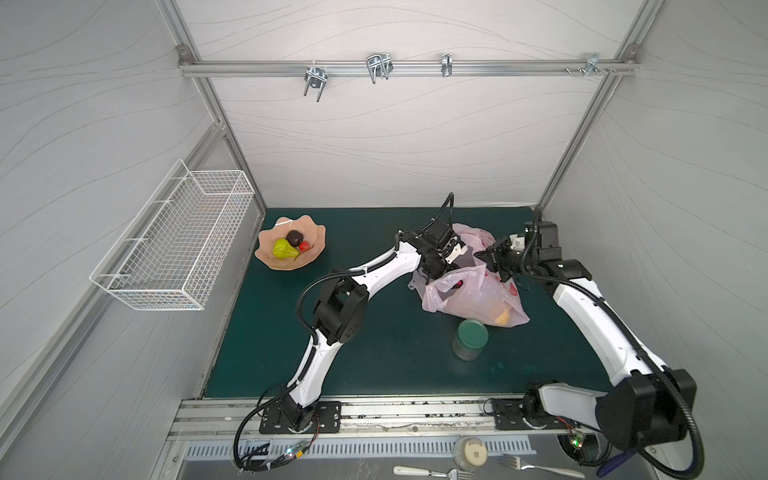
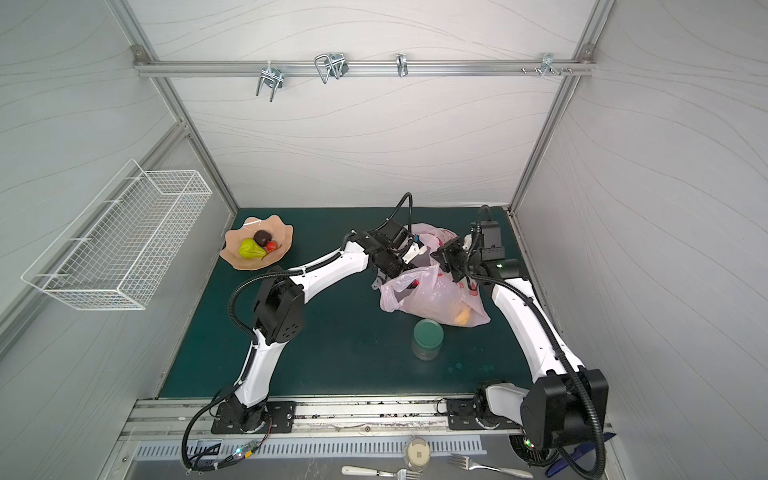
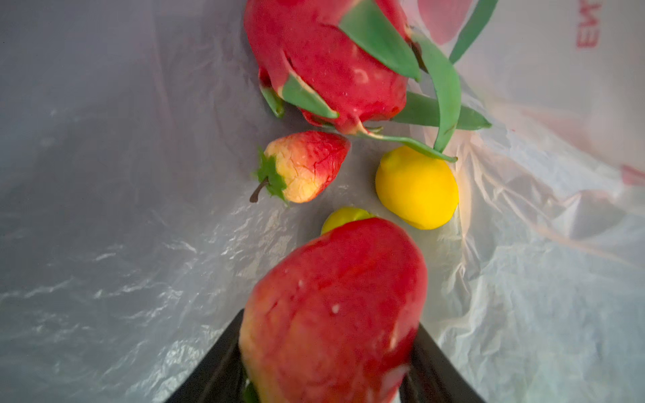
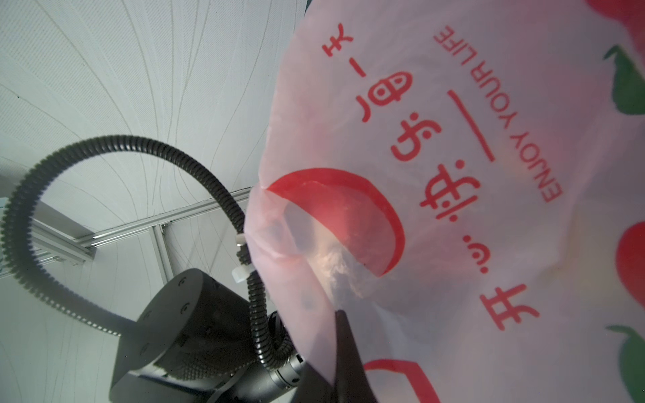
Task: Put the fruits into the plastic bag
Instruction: 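Lower the red apple deep into the bag beside the right gripper, then open the left gripper to release the red apple in the bag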
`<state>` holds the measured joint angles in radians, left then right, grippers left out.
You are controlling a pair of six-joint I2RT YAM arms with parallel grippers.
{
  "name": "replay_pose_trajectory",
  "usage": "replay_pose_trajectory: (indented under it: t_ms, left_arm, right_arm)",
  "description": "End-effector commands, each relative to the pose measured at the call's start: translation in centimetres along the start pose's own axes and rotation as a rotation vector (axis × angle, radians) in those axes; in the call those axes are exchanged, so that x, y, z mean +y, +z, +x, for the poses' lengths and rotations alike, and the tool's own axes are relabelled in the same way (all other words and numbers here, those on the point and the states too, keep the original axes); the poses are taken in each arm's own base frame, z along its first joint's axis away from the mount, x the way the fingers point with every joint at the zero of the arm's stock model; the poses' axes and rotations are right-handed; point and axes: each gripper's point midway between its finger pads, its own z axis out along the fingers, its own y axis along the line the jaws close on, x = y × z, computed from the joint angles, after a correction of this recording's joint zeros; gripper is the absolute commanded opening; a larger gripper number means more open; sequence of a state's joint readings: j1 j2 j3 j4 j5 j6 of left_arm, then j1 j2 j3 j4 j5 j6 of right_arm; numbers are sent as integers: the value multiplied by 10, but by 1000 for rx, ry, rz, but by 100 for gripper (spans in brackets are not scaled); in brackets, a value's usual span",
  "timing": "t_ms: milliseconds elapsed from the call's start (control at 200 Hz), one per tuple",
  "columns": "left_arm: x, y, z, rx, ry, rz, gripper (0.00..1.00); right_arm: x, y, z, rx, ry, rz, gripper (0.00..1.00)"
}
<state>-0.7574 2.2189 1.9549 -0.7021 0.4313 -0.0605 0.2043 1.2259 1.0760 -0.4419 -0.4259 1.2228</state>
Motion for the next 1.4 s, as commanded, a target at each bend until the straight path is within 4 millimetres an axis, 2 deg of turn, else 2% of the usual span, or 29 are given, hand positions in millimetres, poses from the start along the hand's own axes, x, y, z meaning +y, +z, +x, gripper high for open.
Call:
replay_pose_trajectory:
  t_ms: [0,115,345,560,755,890,1130,1396]
  left_arm:
    - [-5,9,-17,-22,-11,30,14]
    - [-2,18,-31,-53,-55,37,16]
    - [-11,29,-57,-131,-179,111,17]
    - [-17,42,-69,-176,-293,168,35]
    - [-18,31,-72,-195,-299,142,70]
    - [-19,22,-71,-196,-290,131,80]
    - [-22,15,-70,-194,-300,135,85]
    - [-27,-12,-72,-221,-283,111,86]
  right_arm:
    - [11,-2,0,-12,-10,-22,0]
    - [12,-2,1,-10,-13,-23,0]
    - [10,-3,2,-10,-10,-24,0]
    - [7,-4,4,-10,-4,-27,0]
    - [5,-6,6,-12,-5,-29,0]
    - [5,-7,6,-13,-7,-33,0]
    - [6,-8,6,-14,-6,-37,0]
    - [4,-9,7,-18,-5,-33,0]
